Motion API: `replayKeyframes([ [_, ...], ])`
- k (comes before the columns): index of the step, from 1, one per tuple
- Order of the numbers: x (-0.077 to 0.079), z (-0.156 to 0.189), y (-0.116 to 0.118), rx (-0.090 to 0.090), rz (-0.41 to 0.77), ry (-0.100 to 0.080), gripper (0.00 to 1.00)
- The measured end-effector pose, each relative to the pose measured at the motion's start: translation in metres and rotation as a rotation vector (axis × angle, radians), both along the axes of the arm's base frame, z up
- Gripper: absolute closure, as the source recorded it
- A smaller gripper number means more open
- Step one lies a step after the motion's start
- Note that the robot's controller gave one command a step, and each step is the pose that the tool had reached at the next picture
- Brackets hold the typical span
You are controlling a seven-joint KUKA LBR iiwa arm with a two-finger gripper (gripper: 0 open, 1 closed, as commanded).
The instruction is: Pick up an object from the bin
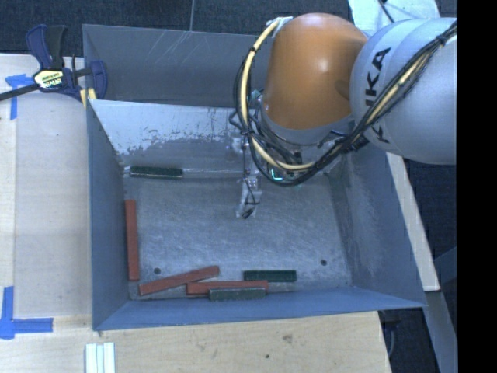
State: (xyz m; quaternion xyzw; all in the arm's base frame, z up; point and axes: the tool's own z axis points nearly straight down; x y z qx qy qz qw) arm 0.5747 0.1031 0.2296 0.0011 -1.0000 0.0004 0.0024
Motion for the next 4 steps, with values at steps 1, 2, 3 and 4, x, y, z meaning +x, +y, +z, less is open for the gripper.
replayKeyframes([
  [1,-0.071,-0.07,0.011,0.001,0.175,0.001,0.0],
  [2,-0.093,-0.145,-0.068,-0.002,0.036,-0.001,0.0],
  [3,-0.088,-0.16,-0.085,0.001,0.0,-0.002,0.0],
  [4,-0.088,-0.157,-0.084,0.002,0.003,-0.003,1.0],
])
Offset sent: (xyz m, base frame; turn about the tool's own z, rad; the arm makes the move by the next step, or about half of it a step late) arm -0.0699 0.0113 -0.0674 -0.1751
